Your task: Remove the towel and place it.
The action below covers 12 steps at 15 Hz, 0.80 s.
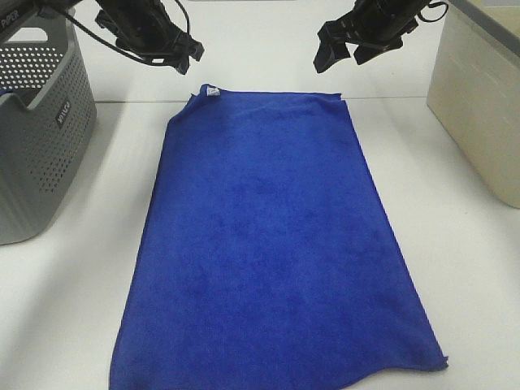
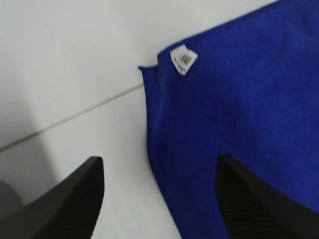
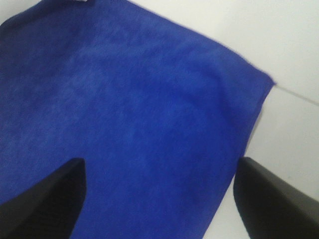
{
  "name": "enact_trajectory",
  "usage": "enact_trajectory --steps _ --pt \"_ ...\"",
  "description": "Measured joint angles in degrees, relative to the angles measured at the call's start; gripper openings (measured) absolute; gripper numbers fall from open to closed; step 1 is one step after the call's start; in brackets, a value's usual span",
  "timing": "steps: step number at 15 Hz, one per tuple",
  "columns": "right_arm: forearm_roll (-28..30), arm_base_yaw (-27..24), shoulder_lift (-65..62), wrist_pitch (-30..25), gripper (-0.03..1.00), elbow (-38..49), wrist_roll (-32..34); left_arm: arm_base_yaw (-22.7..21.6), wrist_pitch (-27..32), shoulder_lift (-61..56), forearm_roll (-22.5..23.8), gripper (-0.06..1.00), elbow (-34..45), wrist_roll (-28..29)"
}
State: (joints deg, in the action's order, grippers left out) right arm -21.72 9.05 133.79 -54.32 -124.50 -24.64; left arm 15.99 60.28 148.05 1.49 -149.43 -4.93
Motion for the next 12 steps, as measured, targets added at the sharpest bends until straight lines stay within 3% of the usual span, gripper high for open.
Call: enact_trajectory --steps 2,5,8,10,12 --pt "0.0 0.1 -3.3 -7.2 0.80 0.0 1.1 0.0 8.0 -1.8 0.1 0.73 -3.2 2.8" --pt "1.6 0.1 -7.6 -14.4 0.85 -0.1 6.4 0.0 9.1 -4.1 -0.1 0.81 -4.4 4.9" --pt "8.0 -0.1 -11.3 -15.4 0.85 -0.2 12.0 -1.9 9.2 -7.4 -0.3 0.81 -4.4 4.9" --pt "8.8 -1.2 -13.7 -15.4 0.85 -0.2 13.2 -5.8 9.3 -10.1 -0.5 0.81 -4.2 4.9" --pt "9.5 -2.6 -17.1 -15.4 0.85 1.7 14.0 -10.1 9.2 -14.3 -1.1 0.81 1.1 4.9"
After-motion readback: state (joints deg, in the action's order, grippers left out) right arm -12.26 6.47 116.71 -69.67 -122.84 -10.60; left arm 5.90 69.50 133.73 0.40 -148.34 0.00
